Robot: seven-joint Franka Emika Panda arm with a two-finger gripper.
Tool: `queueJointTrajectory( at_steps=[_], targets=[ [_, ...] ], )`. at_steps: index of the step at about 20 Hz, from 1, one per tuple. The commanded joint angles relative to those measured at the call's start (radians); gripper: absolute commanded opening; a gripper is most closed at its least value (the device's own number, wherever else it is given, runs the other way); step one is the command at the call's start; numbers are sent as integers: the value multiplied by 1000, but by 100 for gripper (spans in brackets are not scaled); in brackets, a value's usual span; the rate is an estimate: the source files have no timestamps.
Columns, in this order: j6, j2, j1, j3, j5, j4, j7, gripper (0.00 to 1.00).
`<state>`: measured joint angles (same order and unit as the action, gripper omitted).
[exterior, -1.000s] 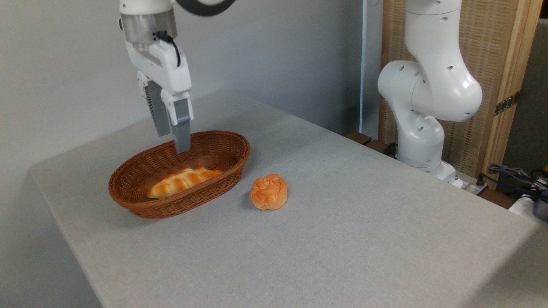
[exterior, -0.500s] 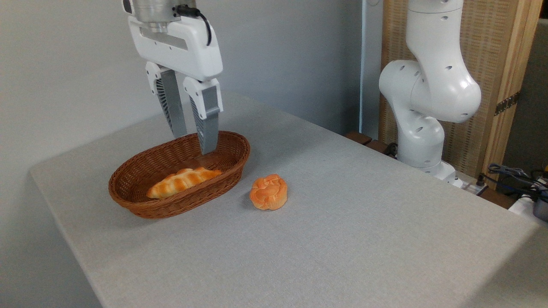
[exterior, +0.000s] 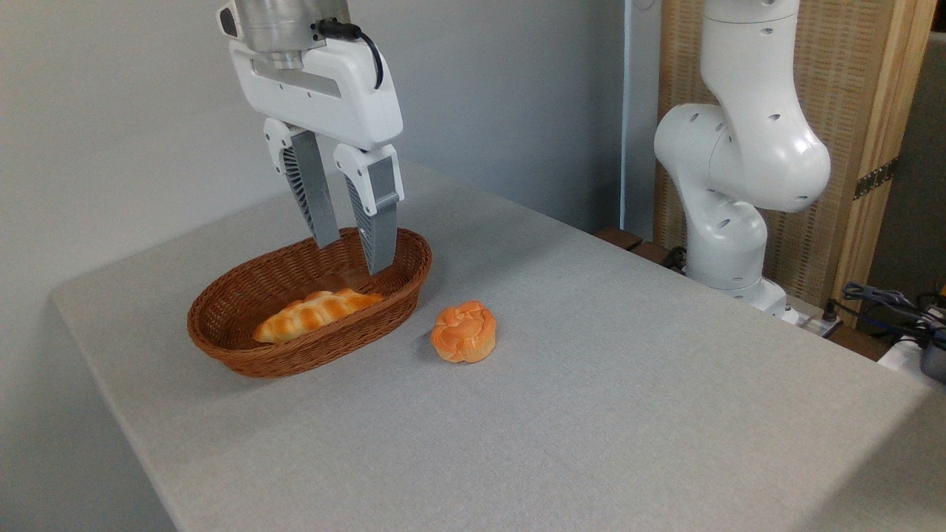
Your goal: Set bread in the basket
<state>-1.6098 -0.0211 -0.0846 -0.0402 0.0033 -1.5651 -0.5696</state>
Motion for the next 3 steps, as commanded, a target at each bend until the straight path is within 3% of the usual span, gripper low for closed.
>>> queueJointTrajectory(
  at_steps=[1,3],
  targets=[
    [25,1,-9,16,0,5,-12,100],
    [25,1,-9,16,0,5,-12,100]
  ],
)
